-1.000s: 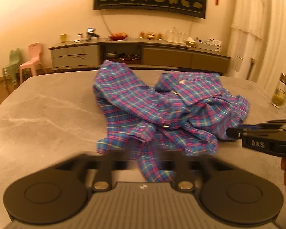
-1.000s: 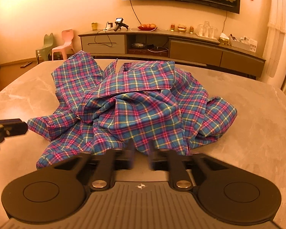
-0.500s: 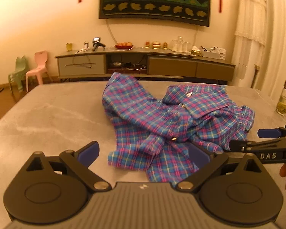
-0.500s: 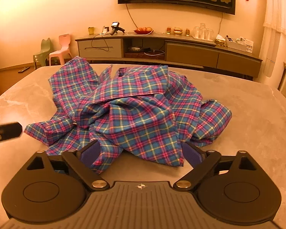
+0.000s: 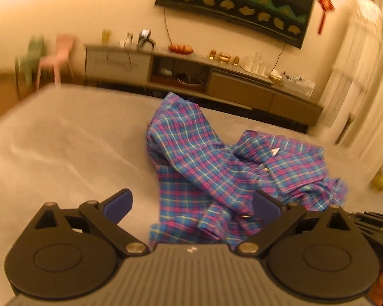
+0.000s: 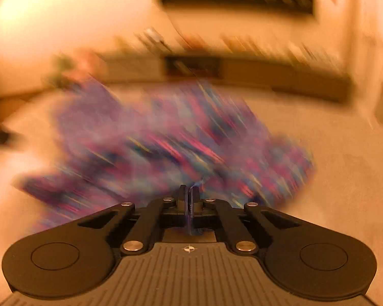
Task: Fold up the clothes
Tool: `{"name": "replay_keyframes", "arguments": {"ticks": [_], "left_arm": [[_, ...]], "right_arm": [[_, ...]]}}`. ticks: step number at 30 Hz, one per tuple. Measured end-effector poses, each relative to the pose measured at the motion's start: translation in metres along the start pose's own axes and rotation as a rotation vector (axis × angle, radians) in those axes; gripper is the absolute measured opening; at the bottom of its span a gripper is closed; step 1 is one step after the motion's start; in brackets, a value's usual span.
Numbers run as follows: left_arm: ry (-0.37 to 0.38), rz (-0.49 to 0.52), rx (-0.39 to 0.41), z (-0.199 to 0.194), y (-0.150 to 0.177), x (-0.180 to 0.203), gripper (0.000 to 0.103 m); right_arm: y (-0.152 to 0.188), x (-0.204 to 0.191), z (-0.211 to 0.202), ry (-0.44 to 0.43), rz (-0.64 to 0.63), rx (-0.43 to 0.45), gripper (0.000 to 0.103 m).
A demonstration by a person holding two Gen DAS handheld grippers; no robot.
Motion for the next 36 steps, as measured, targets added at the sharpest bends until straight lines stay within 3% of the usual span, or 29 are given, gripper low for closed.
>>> {"name": "replay_keyframes", "arguments": {"ticks": [1,4,7,8,9,11,12,14,15,16,17,19,21,23,25,28,29,30,31,32,33,36], "left_arm": [[0.01,-0.02,0.02,-0.005,-0.005,-0.004,0.103],[-0.005,-0.027,0.07,-0.016,-0.013,-0.012,0.103],[-0.015,0.004,0.045,-0.009,-0.009,-0.01,0.103],[-0.012,0.015,0.031,-0.006,-0.006,-0.007,0.103],[-0.005,0.027,0.019,-0.003,-0.004,-0.003,0.103],[0.005,0.052,0.005,0.003,0.002,0.005,0.103],[0.011,0.062,-0.003,0.007,0.005,0.008,0.103],[0.018,0.073,-0.014,0.014,0.009,0.013,0.103],[0.018,0.073,-0.012,0.015,0.011,0.013,0.103],[0.024,0.064,0.001,0.013,0.01,0.012,0.103],[0.033,0.048,0.022,0.008,0.007,0.011,0.103],[0.051,0.016,0.063,-0.001,0.002,0.007,0.103],[0.125,0.0,0.08,-0.008,-0.001,0.012,0.103],[0.219,0.005,0.075,-0.011,-0.001,0.022,0.103],[0.308,0.075,-0.004,-0.002,0.014,0.043,0.103],[0.247,0.195,-0.056,0.015,0.035,0.055,0.103],[0.217,0.233,-0.067,0.021,0.041,0.058,0.097],[0.187,0.271,-0.079,0.026,0.047,0.06,0.074],[0.158,0.31,-0.091,0.032,0.053,0.063,0.058],[0.141,0.31,-0.101,0.034,0.055,0.059,0.024],[0.135,0.278,-0.111,0.033,0.054,0.051,0.012],[0.119,0.195,-0.128,0.028,0.051,0.028,0.011]], "right_arm": [[-0.01,-0.023,-0.022,-0.101,-0.056,0.074,0.0],[-0.001,-0.076,-0.053,-0.331,-0.156,0.09,0.0],[0.013,-0.052,-0.036,-0.241,-0.099,0.013,0.008],[0.009,-0.033,-0.034,-0.209,-0.03,0.015,0.026],[0.005,-0.013,-0.031,-0.177,0.039,0.017,0.061],[-0.007,0.029,-0.032,-0.102,0.209,0.086,0.101],[-0.011,0.043,-0.026,-0.078,0.255,0.099,0.101],[-0.012,0.049,0.004,-0.094,0.221,0.012,0.099],[-0.008,0.049,0.019,-0.091,0.176,-0.034,0.084],[-0.004,0.044,0.03,-0.085,0.132,-0.07,0.059],[0.001,0.039,0.042,-0.079,0.087,-0.107,0.001],[-0.003,-0.01,0.018,-0.187,-0.078,-0.036,0.002],[-0.005,-0.059,-0.007,-0.296,-0.244,0.037,0.002],[0.016,-0.1,-0.019,-0.369,-0.359,0.025,0.002],[0.04,-0.123,-0.017,-0.389,-0.438,-0.009,0.002],[0.056,-0.142,-0.022,-0.429,-0.493,-0.016,0.002],[0.06,-0.147,-0.025,-0.443,-0.506,-0.018,0.002],[0.062,-0.148,-0.026,-0.452,-0.508,-0.018,0.002],[0.064,-0.15,-0.028,-0.46,-0.51,-0.019,0.002],[0.066,-0.149,-0.029,-0.467,-0.51,-0.026,0.004],[0.067,-0.146,-0.031,-0.484,-0.506,-0.047,0.005],[0.061,-0.132,-0.044,-0.542,-0.485,-0.097,0.029]]}}
Point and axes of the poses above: each gripper's, at about its wrist camera, not at the fingertips, and z roughly the way its jaws point, x to its right, y to its underside, the point moved 8 cm from there along z, roughly the way its jaws point, and after that the axes turned 3 degrees about -y, right-handed, at the moved point
